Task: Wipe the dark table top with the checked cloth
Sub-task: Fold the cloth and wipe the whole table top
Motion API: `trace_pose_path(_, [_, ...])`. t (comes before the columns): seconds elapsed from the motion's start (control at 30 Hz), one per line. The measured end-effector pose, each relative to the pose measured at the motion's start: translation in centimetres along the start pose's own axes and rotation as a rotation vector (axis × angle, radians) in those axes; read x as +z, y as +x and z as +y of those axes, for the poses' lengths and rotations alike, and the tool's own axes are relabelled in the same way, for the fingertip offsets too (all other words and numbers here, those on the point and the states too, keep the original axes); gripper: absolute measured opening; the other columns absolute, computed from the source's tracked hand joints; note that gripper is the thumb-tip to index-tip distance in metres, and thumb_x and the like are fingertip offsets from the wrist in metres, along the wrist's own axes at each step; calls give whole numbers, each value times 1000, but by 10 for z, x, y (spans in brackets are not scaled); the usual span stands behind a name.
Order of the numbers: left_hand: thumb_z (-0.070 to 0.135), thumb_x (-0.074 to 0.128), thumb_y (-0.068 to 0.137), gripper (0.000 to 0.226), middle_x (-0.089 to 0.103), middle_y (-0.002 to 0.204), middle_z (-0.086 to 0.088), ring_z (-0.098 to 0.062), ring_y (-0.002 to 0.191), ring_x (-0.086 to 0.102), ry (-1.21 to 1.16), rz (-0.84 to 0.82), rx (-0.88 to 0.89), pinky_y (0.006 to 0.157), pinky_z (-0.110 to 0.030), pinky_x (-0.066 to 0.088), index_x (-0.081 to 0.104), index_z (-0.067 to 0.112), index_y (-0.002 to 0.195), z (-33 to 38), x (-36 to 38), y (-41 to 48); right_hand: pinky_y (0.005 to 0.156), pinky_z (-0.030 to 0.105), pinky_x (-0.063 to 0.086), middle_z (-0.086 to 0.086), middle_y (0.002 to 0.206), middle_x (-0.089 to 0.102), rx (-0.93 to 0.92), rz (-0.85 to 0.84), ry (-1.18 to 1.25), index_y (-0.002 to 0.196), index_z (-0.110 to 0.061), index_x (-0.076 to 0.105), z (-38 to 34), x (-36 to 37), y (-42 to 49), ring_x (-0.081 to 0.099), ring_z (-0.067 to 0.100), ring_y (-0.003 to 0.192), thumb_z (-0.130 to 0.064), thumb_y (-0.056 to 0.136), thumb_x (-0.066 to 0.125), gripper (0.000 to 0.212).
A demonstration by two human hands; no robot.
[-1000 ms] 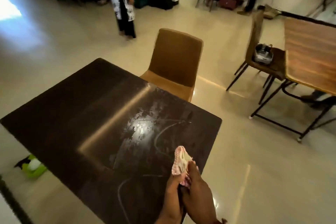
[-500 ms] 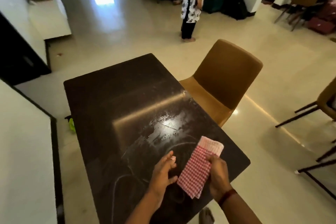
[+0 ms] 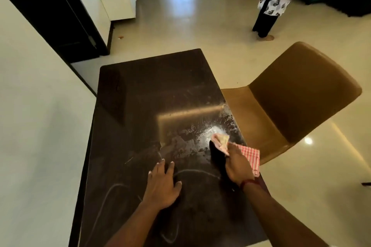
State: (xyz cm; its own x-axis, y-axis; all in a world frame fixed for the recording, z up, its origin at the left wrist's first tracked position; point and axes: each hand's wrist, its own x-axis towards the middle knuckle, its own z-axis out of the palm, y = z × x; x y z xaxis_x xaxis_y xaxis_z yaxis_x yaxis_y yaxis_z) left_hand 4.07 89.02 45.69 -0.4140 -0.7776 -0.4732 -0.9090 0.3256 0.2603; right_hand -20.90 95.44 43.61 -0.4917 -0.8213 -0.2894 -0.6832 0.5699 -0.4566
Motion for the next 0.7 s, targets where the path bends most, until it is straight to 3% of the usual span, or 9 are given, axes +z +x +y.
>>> trace_pose_path(0.07, [58, 39, 93, 76, 2, 162, -14, -32, 149, 0, 51, 24, -31, 120, -54, 6, 11, 23, 155, -4, 5, 7, 117, 54, 12, 15, 160, 7, -51, -139, -195, 151, -16, 14, 4, 27, -4, 7, 34, 147, -25, 96, 34, 60])
trace_pose_path(0.13, [62, 35, 93, 75, 2, 162, -15, -31, 150, -1, 61, 25, -70, 119, -57, 3, 14, 24, 154, -10, 8, 12, 117, 54, 5, 11, 161, 0, -80, -162, -276, 152, -20, 11, 8, 34, -8, -3, 31, 148, -33, 98, 29, 58])
trace_pose_path(0.33, [70, 30, 89, 81, -3, 163, -12, -32, 149, 1, 66, -84, -74, 118, -60, 7, 8, 28, 154, -27, 15, 17, 117, 53, 2, 10, 161, 4, -36, -157, -230, 150, -20, 25, 9, 13, 30, -6, 33, 147, -49, 98, 26, 60])
trace_pose_path(0.4, [71, 31, 89, 82, -3, 163, -13, -33, 149, 2, 67, -105, -57, 119, -57, 10, 8, 27, 155, -29, 13, 21, 116, 54, 0, 12, 160, 9, -15, -121, -149, 147, -19, 33, -9, 13, 53, -2, 34, 147, -56, 96, 24, 64])
trace_pose_path(0.5, [72, 34, 87, 85, -2, 162, -13, -34, 149, 2, 59, -122, -43, 119, -56, 12, 8, 27, 154, -29, 11, 21, 118, 50, 1, 16, 158, 17, 76, -87, 33, 144, -10, 38, -38, 5, 78, 13, 34, 146, -51, 99, 28, 61])
trace_pose_path(0.6, [72, 35, 87, 86, -2, 162, -12, -34, 149, 2, 62, -127, -37, 119, -56, 12, 7, 27, 154, -31, 11, 20, 117, 47, 11, 12, 155, 29, -91, -107, -138, 129, -14, 58, -37, 13, 71, 20, 32, 145, -40, 100, 38, 43])
trace_pose_path(0.7, [74, 35, 85, 88, -4, 163, -11, -34, 149, 2, 67, -128, -26, 119, -55, 11, 6, 28, 154, -32, 11, 18, 116, 40, 14, 4, 151, 40, -238, -192, -182, 125, -17, 62, 0, 17, 42, 22, 24, 145, -40, 98, 47, 39])
